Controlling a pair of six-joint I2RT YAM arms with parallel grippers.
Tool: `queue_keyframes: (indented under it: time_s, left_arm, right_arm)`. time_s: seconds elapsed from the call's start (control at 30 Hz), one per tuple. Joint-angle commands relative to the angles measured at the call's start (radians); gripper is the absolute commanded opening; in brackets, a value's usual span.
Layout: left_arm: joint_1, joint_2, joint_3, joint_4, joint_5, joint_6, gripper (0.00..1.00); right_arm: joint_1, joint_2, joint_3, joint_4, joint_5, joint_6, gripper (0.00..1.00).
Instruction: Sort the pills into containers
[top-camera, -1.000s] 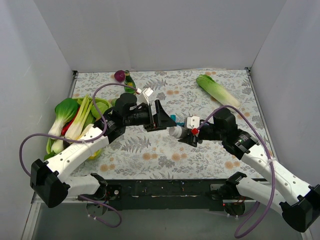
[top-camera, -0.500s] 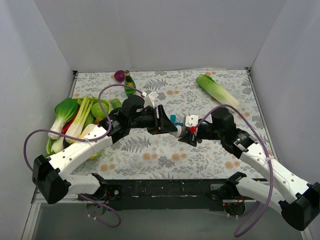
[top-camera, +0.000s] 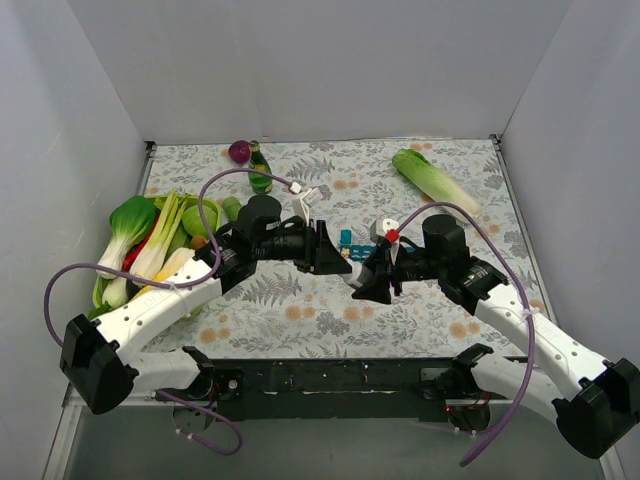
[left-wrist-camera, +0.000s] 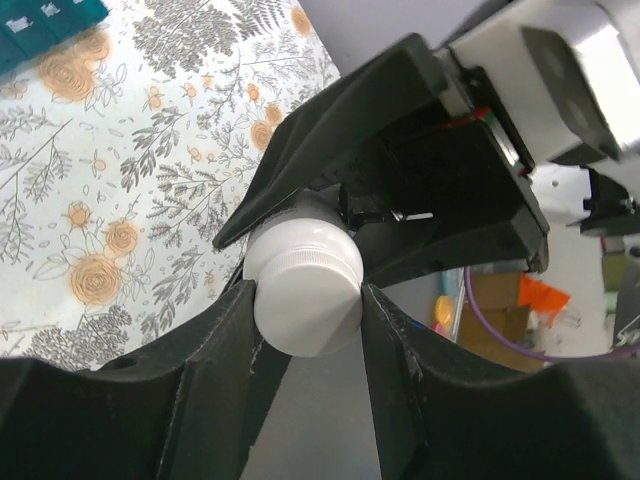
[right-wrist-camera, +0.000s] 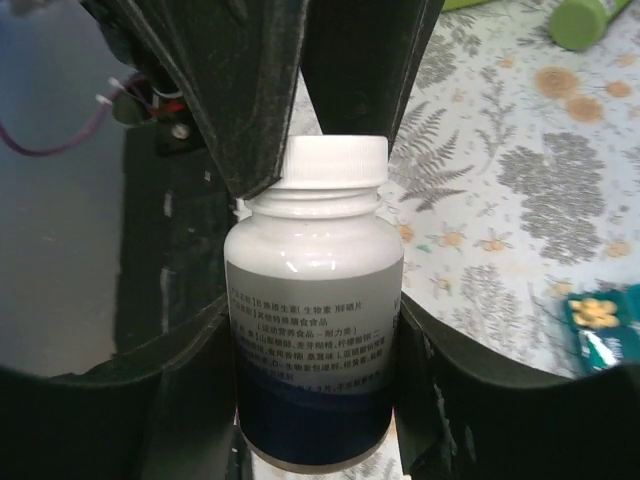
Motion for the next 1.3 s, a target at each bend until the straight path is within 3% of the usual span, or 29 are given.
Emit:
queue_keyframes:
  time_s: [0.0, 0.13, 0.3, 0.53, 0.6, 0.67, 0.77, 0.8, 0.9, 1.03, 1.17, 1.27]
  left_arm:
    - [-0.014, -0.034, 0.000, 0.134, 0.221, 0.170, 0.21]
    - [-0.014, 0.038, 0.067, 0.033, 0.338, 0.345, 0.22]
    - [0.021, 0.084, 0.147, -0.059, 0.334, 0.410, 0.29]
    - [0.145, 0.007, 0.121, 0.033, 0.322, 0.287, 0.89]
    - [0.156, -0.020, 0.121, 0.028, 0.297, 0.273, 0.96]
    - [0.168, -0.037, 0.121, 0.018, 0.283, 0.264, 0.98]
    - [0.179, -0.063, 0.127, -0.010, 0.207, 0.207, 0.98]
    - [0.181, -0.068, 0.129, -0.018, 0.179, 0.184, 0.98]
    - [0.181, -0.065, 0.120, -0.050, 0.073, 0.028, 0.98]
    - [0.178, -0.019, 0.098, -0.091, 0.055, -0.167, 0.98]
    - [0.152, 0.006, 0.103, -0.078, -0.017, -0.225, 0.98]
    - [0.135, 0.024, 0.118, -0.061, -0.036, -0.245, 0.90]
  right_arm:
    - [-0.014, 0.012, -0.040, 0.281, -0.197, 0.307, 0.01]
    - [-0.023, 0.023, -0.096, 0.435, -0.262, 0.482, 0.01]
    - [-0.045, 0.022, -0.165, 0.576, -0.293, 0.639, 0.01]
    - [-0.059, 0.000, -0.141, 0.466, -0.270, 0.515, 0.01]
    - [-0.062, -0.003, -0.136, 0.438, -0.264, 0.478, 0.01]
    - [-0.062, -0.004, -0.118, 0.382, -0.251, 0.434, 0.01]
    - [-0.062, -0.007, -0.051, 0.257, -0.192, 0.249, 0.01]
    - [-0.062, -0.012, -0.026, 0.157, -0.144, 0.111, 0.01]
    - [-0.060, -0.008, 0.061, -0.003, -0.013, -0.083, 0.01]
    - [-0.039, 0.000, 0.123, -0.097, 0.138, -0.348, 0.01]
    - [0.007, 0.008, 0.138, -0.124, 0.213, -0.416, 0.01]
    - [0.015, 0.016, 0.140, -0.120, 0.230, -0.428, 0.01]
